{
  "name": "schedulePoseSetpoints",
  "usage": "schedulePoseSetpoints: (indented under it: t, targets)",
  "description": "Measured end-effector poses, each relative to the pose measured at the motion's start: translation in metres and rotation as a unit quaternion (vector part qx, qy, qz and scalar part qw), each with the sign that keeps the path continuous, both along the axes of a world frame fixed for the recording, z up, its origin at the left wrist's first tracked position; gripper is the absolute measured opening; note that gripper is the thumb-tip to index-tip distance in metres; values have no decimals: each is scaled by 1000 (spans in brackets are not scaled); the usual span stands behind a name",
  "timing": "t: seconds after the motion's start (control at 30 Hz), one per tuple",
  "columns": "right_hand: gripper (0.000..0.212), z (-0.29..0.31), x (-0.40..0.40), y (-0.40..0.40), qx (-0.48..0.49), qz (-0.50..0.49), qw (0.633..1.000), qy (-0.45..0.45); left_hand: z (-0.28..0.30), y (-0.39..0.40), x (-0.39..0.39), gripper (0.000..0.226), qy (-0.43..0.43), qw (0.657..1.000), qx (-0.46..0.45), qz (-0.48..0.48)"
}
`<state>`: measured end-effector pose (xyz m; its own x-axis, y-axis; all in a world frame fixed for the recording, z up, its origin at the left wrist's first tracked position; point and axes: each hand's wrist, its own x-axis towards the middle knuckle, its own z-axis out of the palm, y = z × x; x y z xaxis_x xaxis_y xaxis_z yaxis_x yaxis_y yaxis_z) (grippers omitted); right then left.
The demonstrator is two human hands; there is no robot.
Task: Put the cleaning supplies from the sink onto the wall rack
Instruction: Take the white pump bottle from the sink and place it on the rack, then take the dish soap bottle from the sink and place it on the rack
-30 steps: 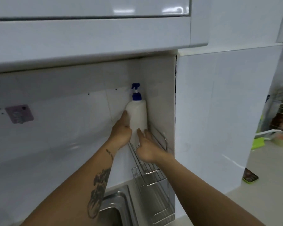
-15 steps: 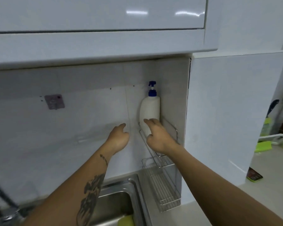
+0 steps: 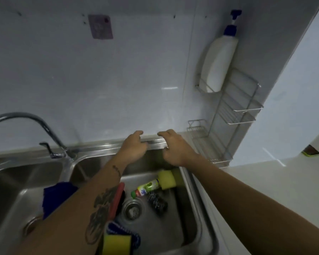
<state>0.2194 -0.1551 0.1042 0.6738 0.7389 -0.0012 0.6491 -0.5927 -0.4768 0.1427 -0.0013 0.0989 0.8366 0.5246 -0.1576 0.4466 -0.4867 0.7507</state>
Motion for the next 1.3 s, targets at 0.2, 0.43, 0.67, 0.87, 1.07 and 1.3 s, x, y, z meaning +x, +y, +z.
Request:
schedulePoseSetpoints:
  t: [0.2,0.43,0.67,0.87,1.07,1.3]
  targets:
    - [76,-92,-18,6,-114,11,991,75,-89,8,-25,54,68,997,-24,-13]
    - [64,-206,-22,14,-124,-16,983,134,-216,9,-30,51,115,993,-15,-7]
    - [62,-249,-20,7,-119,-24,985,126,-279,15,-21,67,170,977,106,-71]
    - [68,-240,-22,5,-114,-29,986,118,-271,21,-15,42,165,971,150,-87]
    - [73,-195,-29,5,-110,-21,986,120,-201,21,-25,32,133,969,189,-91]
    - [66,-108,-30,22,-36,-19,998,38,-82,44,-30,50,44,971,187,-139]
